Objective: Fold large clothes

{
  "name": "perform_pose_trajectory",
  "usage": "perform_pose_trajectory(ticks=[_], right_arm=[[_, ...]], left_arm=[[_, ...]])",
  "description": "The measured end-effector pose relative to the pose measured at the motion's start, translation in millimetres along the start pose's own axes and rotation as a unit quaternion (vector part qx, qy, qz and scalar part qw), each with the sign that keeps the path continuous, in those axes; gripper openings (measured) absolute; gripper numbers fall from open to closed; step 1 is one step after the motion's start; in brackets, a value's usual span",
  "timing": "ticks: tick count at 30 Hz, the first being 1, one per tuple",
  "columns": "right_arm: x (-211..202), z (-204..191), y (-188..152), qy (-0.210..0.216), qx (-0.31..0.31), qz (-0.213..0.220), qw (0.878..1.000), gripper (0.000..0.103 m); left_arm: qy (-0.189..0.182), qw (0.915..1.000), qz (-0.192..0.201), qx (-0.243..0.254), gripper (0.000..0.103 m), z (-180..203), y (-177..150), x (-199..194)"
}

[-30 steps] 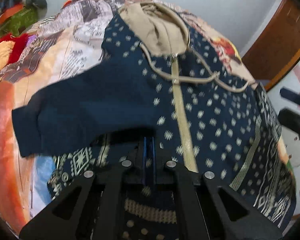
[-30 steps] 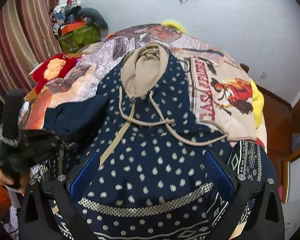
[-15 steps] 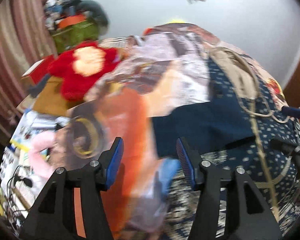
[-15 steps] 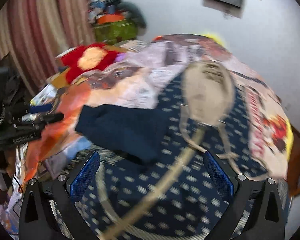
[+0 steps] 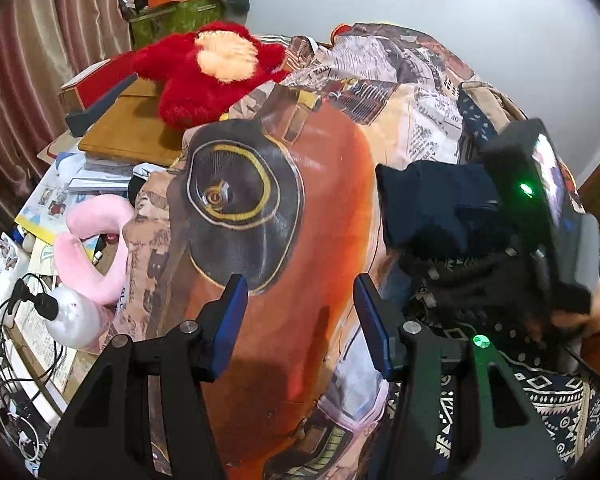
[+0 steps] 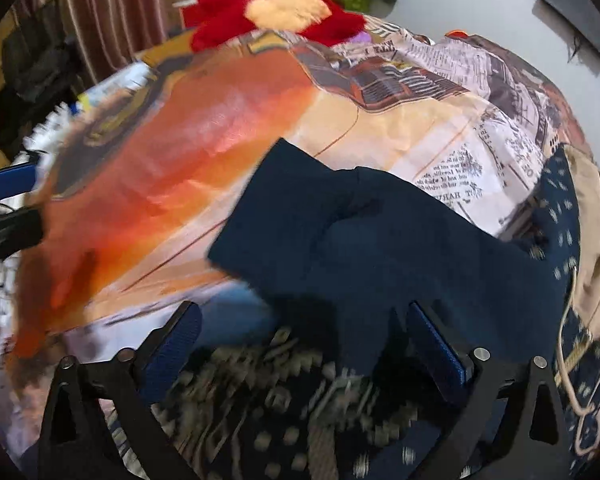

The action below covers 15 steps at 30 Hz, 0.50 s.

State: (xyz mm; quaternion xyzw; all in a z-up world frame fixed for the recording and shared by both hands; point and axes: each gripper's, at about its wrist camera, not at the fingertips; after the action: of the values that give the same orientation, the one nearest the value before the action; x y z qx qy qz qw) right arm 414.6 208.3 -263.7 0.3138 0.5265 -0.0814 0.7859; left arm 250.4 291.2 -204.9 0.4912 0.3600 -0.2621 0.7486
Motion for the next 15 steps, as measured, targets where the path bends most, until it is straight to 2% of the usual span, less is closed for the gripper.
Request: perform_pose_trajectory(ticks=[2,4,7,9,12,15], right_arm=[[10.1,0.8,4.1,-0.003,0.004,-0.007,1.000,0.082],[15.7,3.2,6.7,-0.004,0.013,-0.005,1.000,0.077],[16.6,7.7,9.1,0.006,0.028,0.005,1.000,0.062],[15.9,11.5,11.1,0.011,0.039,0.015,0.999,0.040],[13.9,16.0,13.1,0.009,0.057,0.021,0.998,0.024],[4.7,26.0,12.7,0.021,0.083,0.031,0.996,0.022]], left_arm=[[-0.005,1.0000,-0.002,0.000,0.054,0.0,-1.0,1.9],[-0.008,1.0000,-0.002,0.000,0.054,0.4,-1.6,3.2],[-0.008,1.0000,-0.002,-0.004,0.054,2.2,-2.7,5.6],[-0.010,0.9999,-0.005,-0.009,0.054,2.7,-3.9,7.1],[-0.009,0.9999,-0.008,-0.008,0.054,5.6,-6.2,5.5],[-0.005,1.0000,-0.007,0.001,0.054,11.0,-9.0,0.9]])
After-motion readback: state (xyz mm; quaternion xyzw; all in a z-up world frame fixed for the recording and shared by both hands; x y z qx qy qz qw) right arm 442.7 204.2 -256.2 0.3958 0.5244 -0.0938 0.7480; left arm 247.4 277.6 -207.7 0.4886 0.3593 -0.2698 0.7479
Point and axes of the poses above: each gripper's, at about its wrist camera, not at the fingertips, and x roughly the way its jaws point, z to its right, y to its top, and after that the axes turned 9 degrees about -y, right-handed
